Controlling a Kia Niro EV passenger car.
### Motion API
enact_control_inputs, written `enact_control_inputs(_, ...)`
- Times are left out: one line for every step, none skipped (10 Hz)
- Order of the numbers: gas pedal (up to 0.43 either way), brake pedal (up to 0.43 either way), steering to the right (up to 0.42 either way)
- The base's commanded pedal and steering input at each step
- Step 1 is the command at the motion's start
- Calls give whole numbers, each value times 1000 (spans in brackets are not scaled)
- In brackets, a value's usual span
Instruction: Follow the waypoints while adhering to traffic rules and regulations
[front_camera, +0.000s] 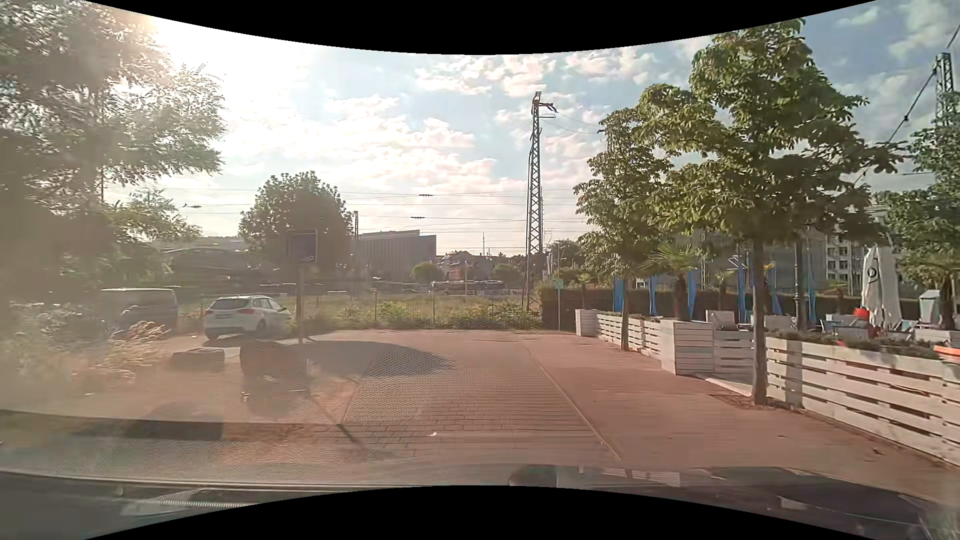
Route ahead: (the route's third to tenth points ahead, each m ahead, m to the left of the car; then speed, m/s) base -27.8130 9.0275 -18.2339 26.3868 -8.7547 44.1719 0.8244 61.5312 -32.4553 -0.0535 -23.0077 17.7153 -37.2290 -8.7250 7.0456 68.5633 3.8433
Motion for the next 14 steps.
enact_control_inputs(0,146,23)
enact_control_inputs(0,152,16)
enact_control_inputs(0,159,9)
enact_control_inputs(0,171,7)
enact_control_inputs(0,177,6)
enact_control_inputs(0,183,6)
enact_control_inputs(0,189,5)
enact_control_inputs(0,189,3)
enact_control_inputs(0,195,-1)
enact_control_inputs(0,207,-5)
enact_control_inputs(0,207,-8)
enact_control_inputs(0,213,-7)
enact_control_inputs(0,213,-7)
enact_control_inputs(0,213,-9)
